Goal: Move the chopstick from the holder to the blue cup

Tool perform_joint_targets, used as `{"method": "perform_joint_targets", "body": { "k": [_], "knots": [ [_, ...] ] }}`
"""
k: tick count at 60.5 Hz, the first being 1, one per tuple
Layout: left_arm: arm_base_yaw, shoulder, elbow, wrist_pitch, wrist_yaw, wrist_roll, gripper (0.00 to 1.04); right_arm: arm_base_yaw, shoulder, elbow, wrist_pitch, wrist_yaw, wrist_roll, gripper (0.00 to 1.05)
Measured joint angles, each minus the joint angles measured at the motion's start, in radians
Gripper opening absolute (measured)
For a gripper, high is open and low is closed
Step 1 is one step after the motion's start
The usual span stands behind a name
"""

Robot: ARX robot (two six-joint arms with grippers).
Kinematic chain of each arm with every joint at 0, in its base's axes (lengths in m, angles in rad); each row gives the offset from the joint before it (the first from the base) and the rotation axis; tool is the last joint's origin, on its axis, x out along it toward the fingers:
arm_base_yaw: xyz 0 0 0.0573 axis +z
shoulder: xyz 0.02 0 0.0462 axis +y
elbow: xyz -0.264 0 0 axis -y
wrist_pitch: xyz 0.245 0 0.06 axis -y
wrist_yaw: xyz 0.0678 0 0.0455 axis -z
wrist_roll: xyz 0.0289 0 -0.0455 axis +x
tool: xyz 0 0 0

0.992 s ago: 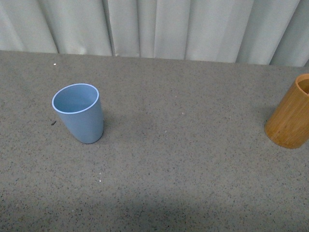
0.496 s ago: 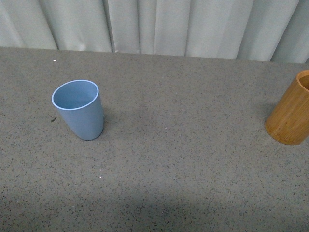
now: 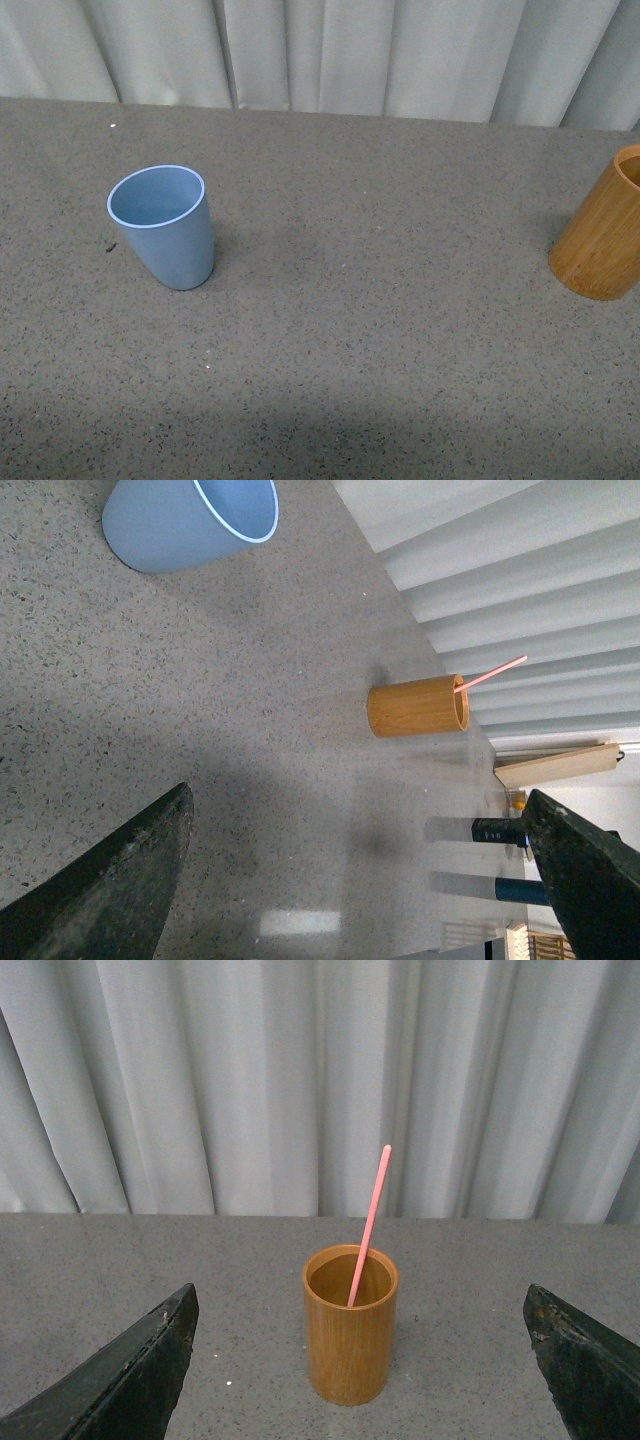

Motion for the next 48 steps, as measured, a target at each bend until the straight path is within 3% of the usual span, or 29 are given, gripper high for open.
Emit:
{"method": "perform_joint_targets", "body": {
  "k": [12,16,19,39,48],
  "knots": [
    [0.0,0.0,0.0,0.0,-0.001,0.0,0.98,0.0,0.0,0.0,0.0,0.0,0.0,0.95],
    [-0.063,0.014,0.013,-0.023,-0.195,0.051,0.98,0.0,0.0,0.0,0.0,0.0,0.0,0.95],
    [-0.09,0.05,0.014,0.021,-0.253,0.05,0.98,0.0,0.0,0.0,0.0,0.0,0.0,0.95],
    [-0.269,0.564,0.19,0.374,-0.439,0.008,0.98,0.0,0.0,0.0,0.0,0.0,0.0,0.95],
    [-0.343,0.77,0.29,0.419,-0.525,0.029,0.98,0.0,0.0,0.0,0.0,0.0,0.0,0.95]
  ]
}}
